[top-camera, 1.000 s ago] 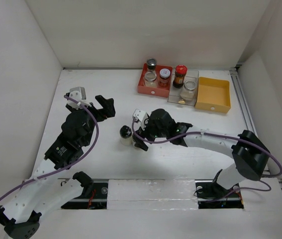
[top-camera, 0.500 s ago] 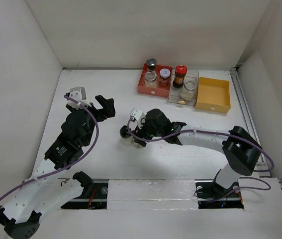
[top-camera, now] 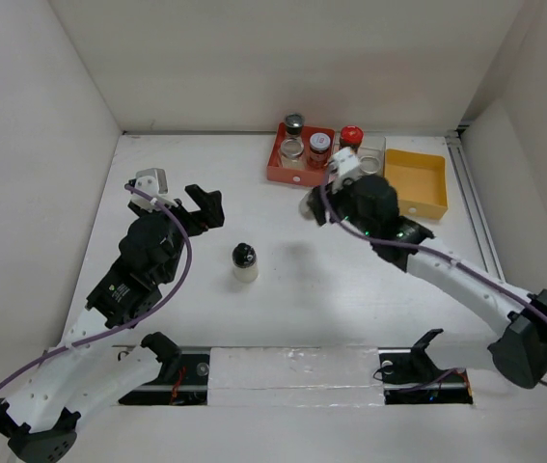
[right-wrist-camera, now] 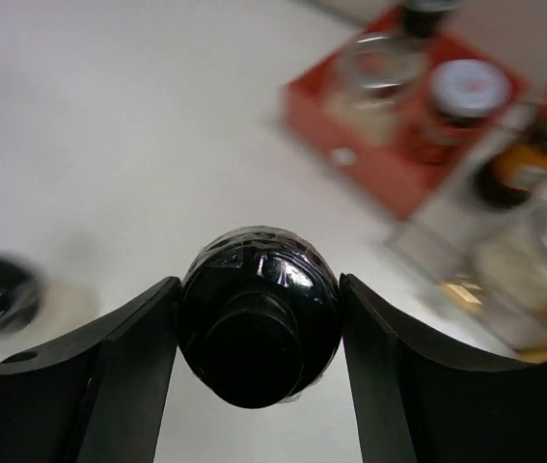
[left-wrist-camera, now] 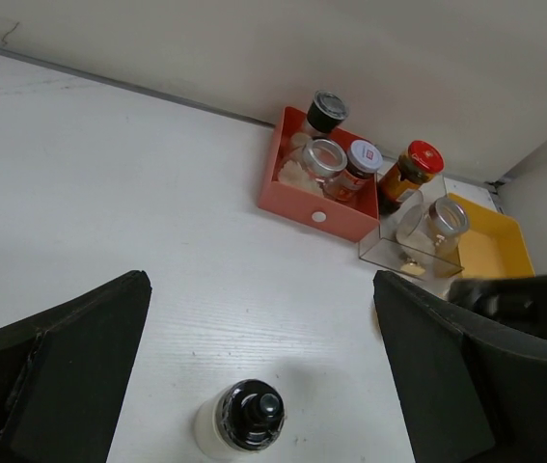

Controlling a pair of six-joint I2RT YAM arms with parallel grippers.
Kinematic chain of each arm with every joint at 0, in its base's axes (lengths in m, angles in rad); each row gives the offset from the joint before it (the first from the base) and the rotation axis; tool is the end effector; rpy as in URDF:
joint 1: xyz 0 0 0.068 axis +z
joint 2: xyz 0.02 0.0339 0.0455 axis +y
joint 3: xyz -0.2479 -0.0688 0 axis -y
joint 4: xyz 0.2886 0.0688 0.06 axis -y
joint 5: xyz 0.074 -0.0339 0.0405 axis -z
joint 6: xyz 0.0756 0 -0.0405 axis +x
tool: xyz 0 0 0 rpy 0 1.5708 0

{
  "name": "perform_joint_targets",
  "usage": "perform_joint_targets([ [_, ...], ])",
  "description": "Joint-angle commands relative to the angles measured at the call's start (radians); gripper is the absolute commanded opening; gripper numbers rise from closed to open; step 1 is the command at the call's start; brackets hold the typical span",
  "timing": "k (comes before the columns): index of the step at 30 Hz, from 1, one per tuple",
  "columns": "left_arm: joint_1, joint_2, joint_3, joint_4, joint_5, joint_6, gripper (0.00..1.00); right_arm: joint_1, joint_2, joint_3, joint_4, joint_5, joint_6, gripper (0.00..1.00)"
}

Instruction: Organize the condiment bottles

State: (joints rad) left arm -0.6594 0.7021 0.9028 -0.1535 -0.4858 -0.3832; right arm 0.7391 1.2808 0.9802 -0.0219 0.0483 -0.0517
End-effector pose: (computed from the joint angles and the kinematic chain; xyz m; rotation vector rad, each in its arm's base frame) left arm 0.2131 -0.1205 0.3966 -0.1791 1.5365 -0.4599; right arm 0.2865 0.2562 0.2755 -0.7068 1.7799 0.4211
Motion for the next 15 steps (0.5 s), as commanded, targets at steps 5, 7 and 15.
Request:
perform_joint_targets([
  [5, 0.001, -0.023, 0.002, 0.040, 0.018, 0.009, 0.97, -0.438, 0.000, 0.076, 0.186, 0.209, 0.139, 0.52],
  [7, 0.001, -0.023, 0.002, 0.040, 0.018, 0.009, 0.97, -0.504, 0.056, 0.135, 0.186, 0.220, 0.148, 0.52],
  [15, 0.001, -0.041, -0.007, 0.040, 0.009, 0.009, 0.97, -0.704, 0.366, 0.314, 0.249, 0.159, 0.159, 0.52],
])
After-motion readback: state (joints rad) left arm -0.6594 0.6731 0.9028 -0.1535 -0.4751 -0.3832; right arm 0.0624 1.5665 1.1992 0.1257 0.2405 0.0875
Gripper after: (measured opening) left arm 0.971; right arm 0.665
